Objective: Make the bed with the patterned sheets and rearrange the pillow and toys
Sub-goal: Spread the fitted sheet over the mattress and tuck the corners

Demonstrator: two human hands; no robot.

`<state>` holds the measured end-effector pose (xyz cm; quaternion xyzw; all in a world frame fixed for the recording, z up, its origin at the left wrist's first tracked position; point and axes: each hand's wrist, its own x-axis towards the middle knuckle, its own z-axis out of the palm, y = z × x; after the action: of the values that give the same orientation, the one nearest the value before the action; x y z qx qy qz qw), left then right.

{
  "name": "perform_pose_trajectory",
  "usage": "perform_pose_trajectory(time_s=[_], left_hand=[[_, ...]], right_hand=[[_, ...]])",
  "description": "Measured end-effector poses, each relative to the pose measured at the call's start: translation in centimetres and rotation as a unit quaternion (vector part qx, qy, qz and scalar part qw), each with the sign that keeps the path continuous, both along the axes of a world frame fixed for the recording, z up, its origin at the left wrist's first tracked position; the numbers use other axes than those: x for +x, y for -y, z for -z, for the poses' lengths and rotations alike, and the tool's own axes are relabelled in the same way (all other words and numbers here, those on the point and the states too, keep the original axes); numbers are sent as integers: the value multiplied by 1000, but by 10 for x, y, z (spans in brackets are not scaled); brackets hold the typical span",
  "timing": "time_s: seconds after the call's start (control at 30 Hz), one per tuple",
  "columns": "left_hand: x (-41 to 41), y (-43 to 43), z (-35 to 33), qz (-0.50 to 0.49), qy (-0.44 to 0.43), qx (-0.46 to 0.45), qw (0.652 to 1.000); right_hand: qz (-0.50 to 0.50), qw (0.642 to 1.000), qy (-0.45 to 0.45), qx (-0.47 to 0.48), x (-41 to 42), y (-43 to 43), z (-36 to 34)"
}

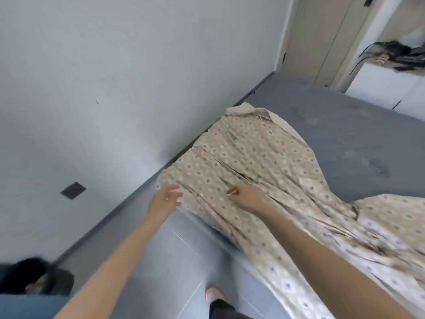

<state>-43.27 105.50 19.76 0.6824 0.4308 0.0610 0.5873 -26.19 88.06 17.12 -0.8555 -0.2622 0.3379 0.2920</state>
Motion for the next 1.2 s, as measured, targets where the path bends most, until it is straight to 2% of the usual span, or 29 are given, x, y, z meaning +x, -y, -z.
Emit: perform_pose_trajectory(time_s=[0.27, 0.4, 0.47, 0.57, 0.8, 0.93, 1.2], left_hand=[[44, -117, 22, 4, -24, -25, 999], [68, -178, 51, 54, -58, -47, 996], [78, -215, 68, 115, -95, -52, 987], [83, -248, 86, 193, -125, -81, 970], [90, -314, 132, 284, -210, -134, 926], [83, -330, 182, 279, -241, -175, 913], [77, -321, 323, 177, -219, -324, 903]], right_hand=[[36, 997, -63, -30, 12, -108, 30], [133, 983, -125, -23, 8, -156, 63], [229, 954, -193, -9, -3, -187, 84], [317, 912, -262, -9, -27, -213, 100], [492, 809, -321, 21, -92, -274, 139], [557, 763, -324, 45, -108, -294, 178], [612, 732, -286, 89, -103, -305, 297]])
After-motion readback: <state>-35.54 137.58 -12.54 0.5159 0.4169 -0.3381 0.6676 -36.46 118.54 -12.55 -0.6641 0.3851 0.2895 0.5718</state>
